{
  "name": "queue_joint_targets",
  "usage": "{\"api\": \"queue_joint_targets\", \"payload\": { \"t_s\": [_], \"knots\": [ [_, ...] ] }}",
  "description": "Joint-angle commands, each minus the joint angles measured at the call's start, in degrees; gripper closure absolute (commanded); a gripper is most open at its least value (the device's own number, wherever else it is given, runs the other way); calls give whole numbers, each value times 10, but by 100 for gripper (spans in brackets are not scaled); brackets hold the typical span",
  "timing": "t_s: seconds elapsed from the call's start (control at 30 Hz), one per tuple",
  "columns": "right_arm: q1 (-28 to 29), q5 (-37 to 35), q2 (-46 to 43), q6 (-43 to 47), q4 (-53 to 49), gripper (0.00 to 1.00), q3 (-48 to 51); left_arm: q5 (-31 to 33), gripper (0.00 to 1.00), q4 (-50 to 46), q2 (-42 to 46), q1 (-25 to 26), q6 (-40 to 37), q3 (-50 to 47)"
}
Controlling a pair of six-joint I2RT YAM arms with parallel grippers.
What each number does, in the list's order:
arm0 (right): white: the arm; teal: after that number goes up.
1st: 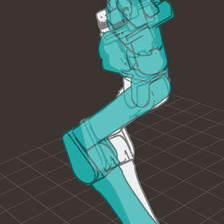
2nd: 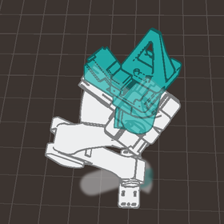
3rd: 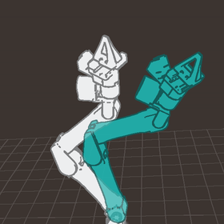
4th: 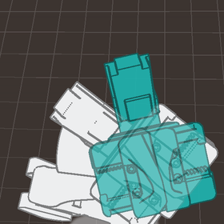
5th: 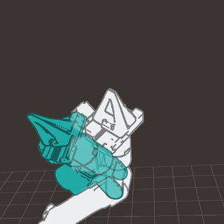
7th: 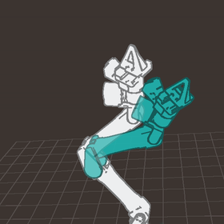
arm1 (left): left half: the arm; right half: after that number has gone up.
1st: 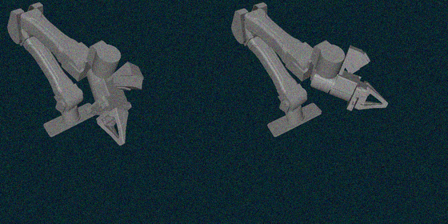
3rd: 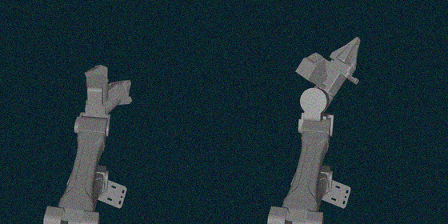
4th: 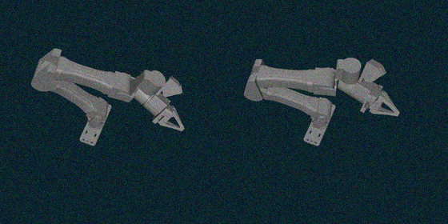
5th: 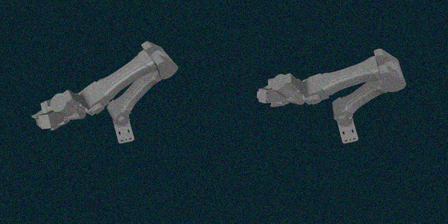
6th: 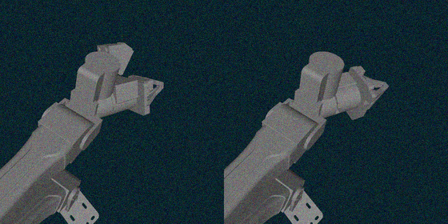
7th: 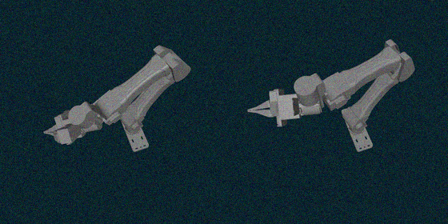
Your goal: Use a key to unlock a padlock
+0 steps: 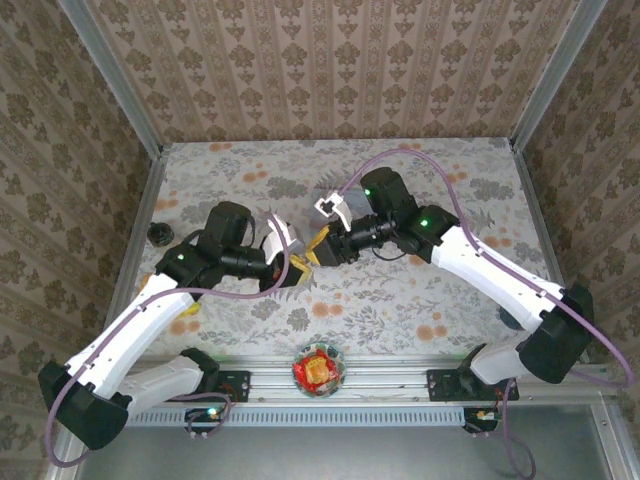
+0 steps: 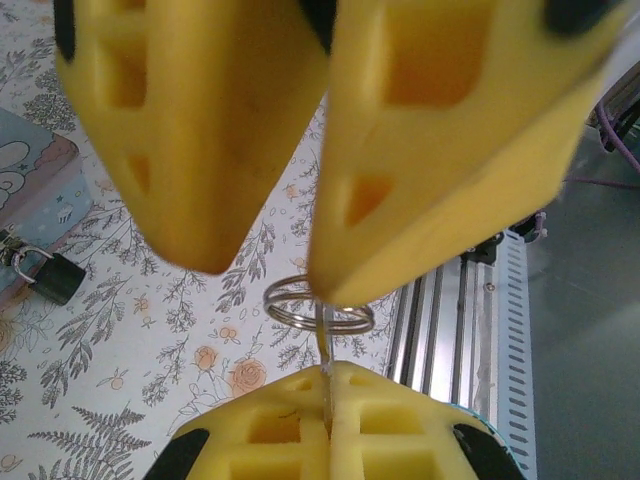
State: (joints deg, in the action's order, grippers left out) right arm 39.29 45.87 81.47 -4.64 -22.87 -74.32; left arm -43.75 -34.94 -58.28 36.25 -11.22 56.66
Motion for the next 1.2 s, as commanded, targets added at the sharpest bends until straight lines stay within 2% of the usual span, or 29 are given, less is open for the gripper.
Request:
{"api": "queue_joint_targets", "payload": {
  "t_s": [0.0, 0.13, 0.37, 0.57, 0.6, 0.63, 0.7, 0.73, 0.8, 0.9, 0.97, 1.17],
  "knots": [
    [3, 21, 9, 8, -5, 70, -17, -19, 100, 4, 4, -4, -7, 10],
    [3, 28, 15, 10, -11, 77, -19, -23, 100, 9, 7, -5, -5, 7],
    [4, 26, 2, 12, -10, 100, -5, -24, 100, 12, 18, -17, 3, 1],
    [3, 22, -13, -4, 12, 100, 16, -40, 100, 46, 32, -33, 27, -12],
    [3, 14, -15, -9, 17, 100, 20, -42, 98, 51, 33, -35, 31, -14],
    [3, 3, -14, -15, 25, 100, 26, -42, 90, 54, 34, -36, 35, -15],
    [-1, -21, -37, -36, 57, 100, 47, -41, 63, 62, 39, -40, 46, -17],
    [-6, -26, -44, -50, 76, 100, 60, -41, 55, 65, 41, -41, 51, -18],
    [-24, -30, -61, -88, 135, 100, 95, -37, 45, 80, 48, -46, 75, -22],
    [-56, -32, -92, -159, 235, 100, 156, -27, 39, 116, 60, -58, 136, -34],
    [-73, -41, -113, -195, 286, 100, 191, -29, 37, 125, 65, -68, 148, -37],
    [-92, -89, -158, -239, 335, 100, 242, 36, 30, 172, 81, -94, 194, -50]
  ]
}}
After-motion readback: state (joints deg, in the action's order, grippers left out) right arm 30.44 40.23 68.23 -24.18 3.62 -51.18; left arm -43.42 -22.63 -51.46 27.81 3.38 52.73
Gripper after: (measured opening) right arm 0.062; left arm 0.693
